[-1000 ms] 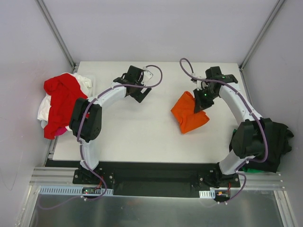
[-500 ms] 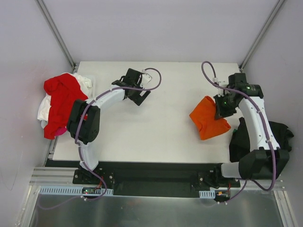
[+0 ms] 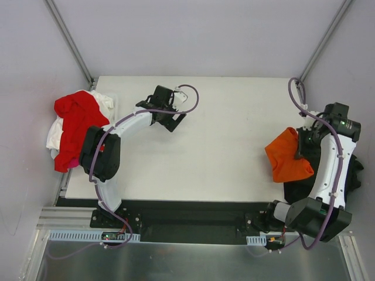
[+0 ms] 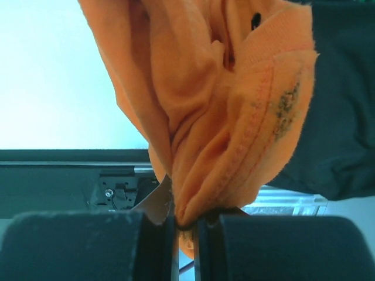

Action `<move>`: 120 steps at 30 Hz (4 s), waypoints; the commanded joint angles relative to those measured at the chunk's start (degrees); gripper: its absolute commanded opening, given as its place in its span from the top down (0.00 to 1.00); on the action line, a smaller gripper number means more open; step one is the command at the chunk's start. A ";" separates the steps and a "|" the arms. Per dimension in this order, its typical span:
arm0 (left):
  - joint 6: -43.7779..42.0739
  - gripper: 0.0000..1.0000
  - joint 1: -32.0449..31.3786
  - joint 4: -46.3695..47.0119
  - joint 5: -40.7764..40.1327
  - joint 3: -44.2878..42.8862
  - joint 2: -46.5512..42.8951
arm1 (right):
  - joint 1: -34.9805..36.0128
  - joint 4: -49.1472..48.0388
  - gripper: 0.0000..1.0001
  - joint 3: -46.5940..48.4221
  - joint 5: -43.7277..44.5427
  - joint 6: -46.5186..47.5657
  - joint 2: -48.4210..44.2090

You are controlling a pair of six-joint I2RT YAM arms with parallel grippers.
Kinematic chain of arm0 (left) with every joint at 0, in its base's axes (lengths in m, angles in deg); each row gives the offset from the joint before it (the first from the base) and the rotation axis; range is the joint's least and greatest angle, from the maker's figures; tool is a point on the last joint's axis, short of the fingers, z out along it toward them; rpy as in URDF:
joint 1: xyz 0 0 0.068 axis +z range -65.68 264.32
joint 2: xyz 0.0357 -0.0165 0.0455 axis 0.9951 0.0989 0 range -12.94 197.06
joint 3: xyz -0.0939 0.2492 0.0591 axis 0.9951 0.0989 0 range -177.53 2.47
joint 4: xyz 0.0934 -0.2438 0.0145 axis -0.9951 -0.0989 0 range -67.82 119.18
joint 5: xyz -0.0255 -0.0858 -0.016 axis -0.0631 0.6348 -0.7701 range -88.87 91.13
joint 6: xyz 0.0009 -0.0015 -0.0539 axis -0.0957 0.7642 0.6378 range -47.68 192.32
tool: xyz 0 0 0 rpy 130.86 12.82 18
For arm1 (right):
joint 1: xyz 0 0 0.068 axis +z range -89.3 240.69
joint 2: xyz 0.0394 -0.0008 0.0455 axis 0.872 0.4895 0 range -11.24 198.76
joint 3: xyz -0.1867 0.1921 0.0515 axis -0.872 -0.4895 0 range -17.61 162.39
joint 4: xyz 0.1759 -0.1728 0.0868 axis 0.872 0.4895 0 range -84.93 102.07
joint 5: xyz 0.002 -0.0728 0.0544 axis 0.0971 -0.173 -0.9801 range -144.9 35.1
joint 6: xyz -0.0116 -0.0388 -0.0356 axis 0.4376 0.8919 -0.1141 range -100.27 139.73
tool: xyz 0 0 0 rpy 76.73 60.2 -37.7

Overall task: Fold and stack the t-shirts
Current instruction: Put the neatly folded tshirt into the corner of the board with the right arm

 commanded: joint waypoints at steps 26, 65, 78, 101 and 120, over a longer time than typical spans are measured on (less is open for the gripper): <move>0.58 0.01 -0.30 0.93 3.17 1.46 -2.27 | -49.41 2.76 1.00 4.09 -15.04 28.99 9.84; 1.55 0.01 -0.65 0.93 4.05 2.69 -3.14 | -37.75 -14.38 0.21 0.58 -6.08 24.42 -0.51; 2.95 0.01 -0.39 0.93 0.54 2.51 -9.29 | -16.06 -19.57 0.00 -6.72 3.67 14.75 -8.26; 8.33 0.01 11.12 -4.52 -8.67 3.56 -14.92 | 38.98 -30.73 0.00 1.98 32.33 -1.52 17.84; -7.94 0.01 11.30 1.46 -32.94 17.10 -42.96 | 47.34 -42.33 0.00 -7.06 42.17 4.72 20.84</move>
